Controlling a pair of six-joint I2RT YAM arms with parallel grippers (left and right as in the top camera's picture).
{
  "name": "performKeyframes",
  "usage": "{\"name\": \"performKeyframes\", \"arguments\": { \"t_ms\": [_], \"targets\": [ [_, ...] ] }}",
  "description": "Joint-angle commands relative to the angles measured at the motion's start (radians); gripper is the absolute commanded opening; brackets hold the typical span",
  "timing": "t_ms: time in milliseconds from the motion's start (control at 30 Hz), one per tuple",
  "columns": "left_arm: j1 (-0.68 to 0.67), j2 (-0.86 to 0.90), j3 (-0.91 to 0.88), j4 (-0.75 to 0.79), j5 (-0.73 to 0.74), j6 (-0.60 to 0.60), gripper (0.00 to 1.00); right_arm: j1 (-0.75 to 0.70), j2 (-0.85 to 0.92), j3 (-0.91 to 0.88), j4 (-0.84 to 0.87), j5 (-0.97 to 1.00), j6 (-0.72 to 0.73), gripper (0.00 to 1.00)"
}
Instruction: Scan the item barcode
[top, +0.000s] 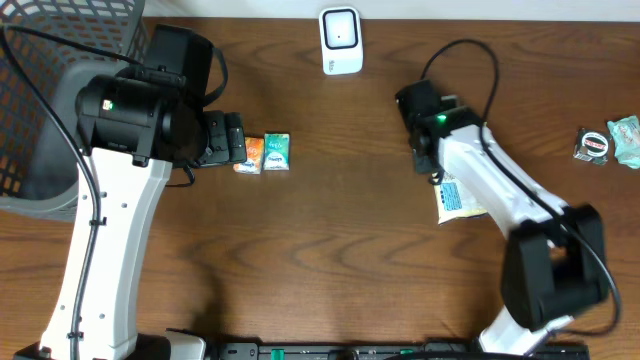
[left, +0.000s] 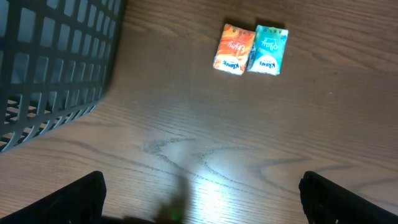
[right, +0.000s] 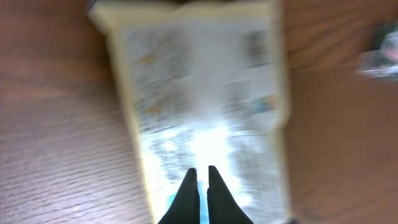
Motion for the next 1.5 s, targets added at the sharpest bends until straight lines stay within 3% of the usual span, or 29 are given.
{"name": "performKeyframes", "arguments": {
  "t_ms": [0, 100, 133, 200, 233, 333, 1000, 1133, 1167, 1200, 1233, 1267, 1333, 1433, 1467],
  "targets": [
    [0.000, 0.000, -0.003, -0.004, -0.005, -0.005, 0.98, 0.011, 0.043, 0.007, 0.003, -0.140, -0.002, 0.04],
    [0.000, 0.000, -0.003, -0.005, -0.005, -0.005, 0.98, 0.004, 0.031, 0.016, -0.003, -0.151, 0.055, 0.18],
    [0.000, 0.000, -0.003, -0.004, -0.005, -0.005, 0.98, 0.001, 0.025, 0.023, -0.005, -0.159, 0.052, 0.27],
    [0.000, 0.000, -0.003, -0.004, -0.005, -0.005, 0.98, -0.004, 0.010, 0.039, -0.006, -0.175, 0.017, 0.66],
    [0.000, 0.000, -0.003, -0.005, -0.005, -0.005, 0.98, -0.004, 0.007, 0.045, -0.005, -0.182, -0.013, 0.81],
    [0.000, 0.000, -0.003, -0.005, -0.005, -0.005, 0.98, -0.003, 0.010, 0.047, -0.006, -0.188, -0.117, 0.99],
    [0.000, 0.000, -0.003, -0.004, -0.005, -0.005, 0.98, -0.057, 0.254, -0.002, 0.021, 0.170, -0.128, 0.99],
    [0.000, 0.000, -0.003, -0.004, -0.005, -0.005, 0.98, -0.096, 0.307, -0.003, 0.055, 0.141, -0.128, 0.98],
    [0.000, 0.000, -0.003, -0.005, -0.005, -0.005, 0.98, -0.107, 0.320, -0.003, 0.067, 0.109, -0.129, 0.91],
    [0.000, 0.000, -0.003, -0.004, -0.005, -0.005, 0.98, -0.118, 0.333, -0.003, 0.077, 0.076, -0.129, 0.76],
    [0.000, 0.000, -0.003, -0.005, -0.005, -0.005, 0.98, -0.127, 0.343, -0.003, 0.083, 0.053, -0.129, 0.53],
    [0.000, 0.000, -0.003, -0.005, -0.005, -0.005, 0.98, -0.135, 0.352, -0.003, 0.087, 0.029, -0.128, 0.42],
    [0.000, 0.000, -0.003, -0.004, -0.005, -0.005, 0.98, -0.150, 0.364, -0.003, 0.092, -0.037, -0.128, 0.33],
    [0.000, 0.000, -0.003, -0.004, -0.005, -0.005, 0.98, -0.156, 0.362, 0.000, 0.090, -0.125, -0.128, 0.01],
    [0.000, 0.000, -0.003, -0.004, -0.005, -0.005, 0.98, -0.156, 0.360, 0.005, 0.084, -0.155, -0.128, 0.01]
  ]
}}
